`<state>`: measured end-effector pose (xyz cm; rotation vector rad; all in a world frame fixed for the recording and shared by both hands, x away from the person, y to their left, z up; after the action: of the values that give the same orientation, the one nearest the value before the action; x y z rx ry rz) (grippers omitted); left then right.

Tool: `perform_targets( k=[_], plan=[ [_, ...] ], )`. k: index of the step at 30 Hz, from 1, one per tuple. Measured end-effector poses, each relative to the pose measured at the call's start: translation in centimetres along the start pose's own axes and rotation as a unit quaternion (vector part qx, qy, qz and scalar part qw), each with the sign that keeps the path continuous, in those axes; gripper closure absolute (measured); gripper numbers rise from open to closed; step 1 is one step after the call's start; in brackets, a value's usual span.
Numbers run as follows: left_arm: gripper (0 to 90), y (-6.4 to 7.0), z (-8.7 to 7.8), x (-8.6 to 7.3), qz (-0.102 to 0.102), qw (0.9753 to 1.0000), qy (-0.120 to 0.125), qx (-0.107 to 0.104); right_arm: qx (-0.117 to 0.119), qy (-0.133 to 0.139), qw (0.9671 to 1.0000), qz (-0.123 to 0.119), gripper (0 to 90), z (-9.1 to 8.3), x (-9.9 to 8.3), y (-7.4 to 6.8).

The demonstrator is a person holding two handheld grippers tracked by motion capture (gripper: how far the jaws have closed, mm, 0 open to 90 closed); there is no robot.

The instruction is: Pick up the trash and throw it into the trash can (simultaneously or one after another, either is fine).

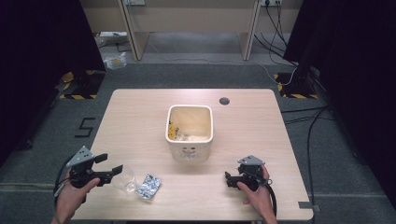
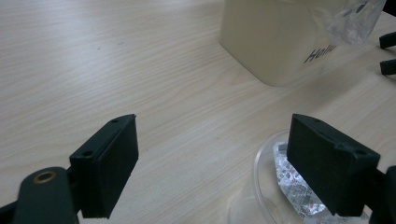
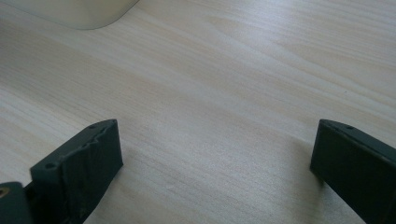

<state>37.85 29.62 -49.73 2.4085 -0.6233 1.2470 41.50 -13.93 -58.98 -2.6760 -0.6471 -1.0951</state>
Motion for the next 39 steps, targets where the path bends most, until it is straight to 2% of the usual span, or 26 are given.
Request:
perform_targets(
  k=[4, 12, 17, 21, 25, 28, 31, 32, 33, 36, 37, 38, 39],
  plan=[
    [16.5, 0.2, -0.2, -0.2, 0.001, 1.0, 0.004, -0.005, 0.0, 0.0, 1.0, -0.001, 2.2, 0.0, 0.0, 0.0],
    [19.9, 0.4, -0.9, -0.6, 0.001, 1.0, 0.008, 0.005, 0.0, 0.0, 1.0, 0.0, 2.3, 0.0, 0.0, 0.0],
    [23.2, 0.9, -1.3, -0.8, -0.003, 0.9998, 0.017, -0.004, 0.0, 0.0, 1.0, -0.001, 2.3, 0.0, 0.0, 0.0],
    [28.0, 0.9, -1.1, -1.1, -0.001, 0.9999, 0.014, 0.0, 0.0, 0.0, 1.0, 0.0, 2.2, 0.0, 0.0, 0.0],
    [40.2, 1.3, -0.5, -1.5, 0.011, 0.9999, 0.008, -0.006, 0.0, 0.0, 1.0, 0.0, 2.2, 0.0, 0.0, 0.0],
    [50.5, 1.2, 0.0, -1.9, 0.021, 0.9997, -0.008, 0.004, 0.0, 0.0, 1.0, 0.0, 2.3, 0.0, 0.0, 0.0],
    [59.0, 1.3, 0.1, -2.1, 0.024, 0.9996, -0.011, 0.002, 0.0, 0.0, 1.0, 0.0, 2.2, 0.0, 0.0, 0.0],
    [59.0, 1.4, 0.2, -2.2, 0.028, 0.9995, -0.013, 0.003, 0.0, 0.0, 1.0, 0.0, 2.3, 0.0, 0.0, 0.0],
    [64.4, 1.5, 0.4, -2.3, 0.037, 0.9992, -0.015, 0.007, 0.0, 0.0, 1.0, 0.0, 2.3, 0.0, 0.0, 0.0],
    [71.6, 1.5, 0.5, -2.4, 0.047, 0.9987, -0.017, 0.009, 0.0, 0.0, 1.0, -0.001, 2.3, 0.0, 0.0, 0.0],
    [71.6, 1.6, 0.6, -2.4, 0.053, 0.9984, -0.016, 0.009, 0.0, 0.0, 1.0, -0.001, 2.3, 0.0, 0.0, 0.0],
    [75.9, 2.0, 0.8, -2.5, 0.056, 0.9984, -0.012, -0.007, 0.0, 0.0, 1.0, -0.001, 2.3, 0.0, 0.0, 0.0],
    [77.8, 2.2, 0.8, -2.5, 0.058, 0.9982, -0.01, -0.009, 0.0, 0.0, 1.0, 0.0, 2.3, 0.0, 0.0, 0.0]
  ],
)
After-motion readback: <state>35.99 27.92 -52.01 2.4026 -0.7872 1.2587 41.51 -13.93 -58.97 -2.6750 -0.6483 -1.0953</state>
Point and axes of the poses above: each handheld gripper's, and its own axes: z roughly forward along the jaws, x roughly out of its top, y roughly to its right, the point moved 10 cm from there along z, roughly forward along the jaws, and after that the axes turned 1 degree about x, right-handed, at the moved point
